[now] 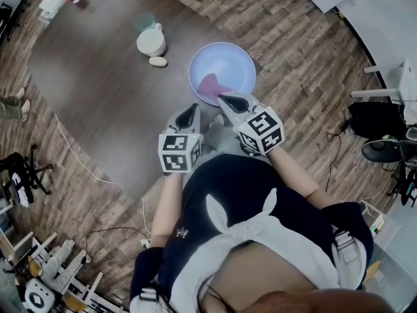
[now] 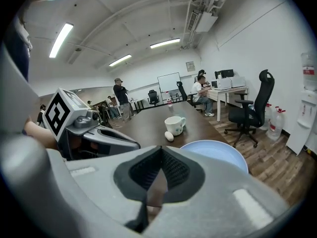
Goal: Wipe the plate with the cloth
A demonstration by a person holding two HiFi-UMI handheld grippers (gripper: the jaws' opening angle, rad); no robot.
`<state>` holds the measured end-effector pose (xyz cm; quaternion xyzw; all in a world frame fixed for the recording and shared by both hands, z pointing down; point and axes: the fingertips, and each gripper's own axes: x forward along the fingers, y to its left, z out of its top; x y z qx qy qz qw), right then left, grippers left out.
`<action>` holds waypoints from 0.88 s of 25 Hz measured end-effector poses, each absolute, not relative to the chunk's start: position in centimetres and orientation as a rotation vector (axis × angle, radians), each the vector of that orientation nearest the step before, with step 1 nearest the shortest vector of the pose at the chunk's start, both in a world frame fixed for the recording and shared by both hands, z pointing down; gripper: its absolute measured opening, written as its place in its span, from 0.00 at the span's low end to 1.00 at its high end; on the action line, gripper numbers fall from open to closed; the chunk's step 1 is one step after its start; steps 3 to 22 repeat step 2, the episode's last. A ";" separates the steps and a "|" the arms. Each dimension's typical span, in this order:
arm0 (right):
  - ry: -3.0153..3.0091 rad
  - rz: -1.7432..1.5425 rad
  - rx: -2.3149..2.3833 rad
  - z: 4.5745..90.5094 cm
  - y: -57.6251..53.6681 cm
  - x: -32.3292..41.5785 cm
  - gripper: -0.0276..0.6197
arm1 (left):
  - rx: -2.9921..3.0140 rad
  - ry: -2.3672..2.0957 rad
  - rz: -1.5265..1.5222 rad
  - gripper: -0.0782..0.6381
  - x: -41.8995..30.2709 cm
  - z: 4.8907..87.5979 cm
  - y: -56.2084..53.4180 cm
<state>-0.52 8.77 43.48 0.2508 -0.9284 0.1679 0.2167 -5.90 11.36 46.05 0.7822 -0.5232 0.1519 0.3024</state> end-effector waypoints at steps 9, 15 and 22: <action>-2.559 0.461 0.676 43.5 9.7 -0.8 0.04 | 2.076 -1.370 0.410 0.12 -5.7 46.1 12.2; -2.559 0.461 0.676 43.5 9.7 -0.8 0.04 | 2.076 -1.370 0.410 0.12 -5.7 46.1 12.2; -2.559 0.461 0.676 43.5 9.7 -0.8 0.04 | 2.076 -1.370 0.410 0.12 -5.7 46.1 12.2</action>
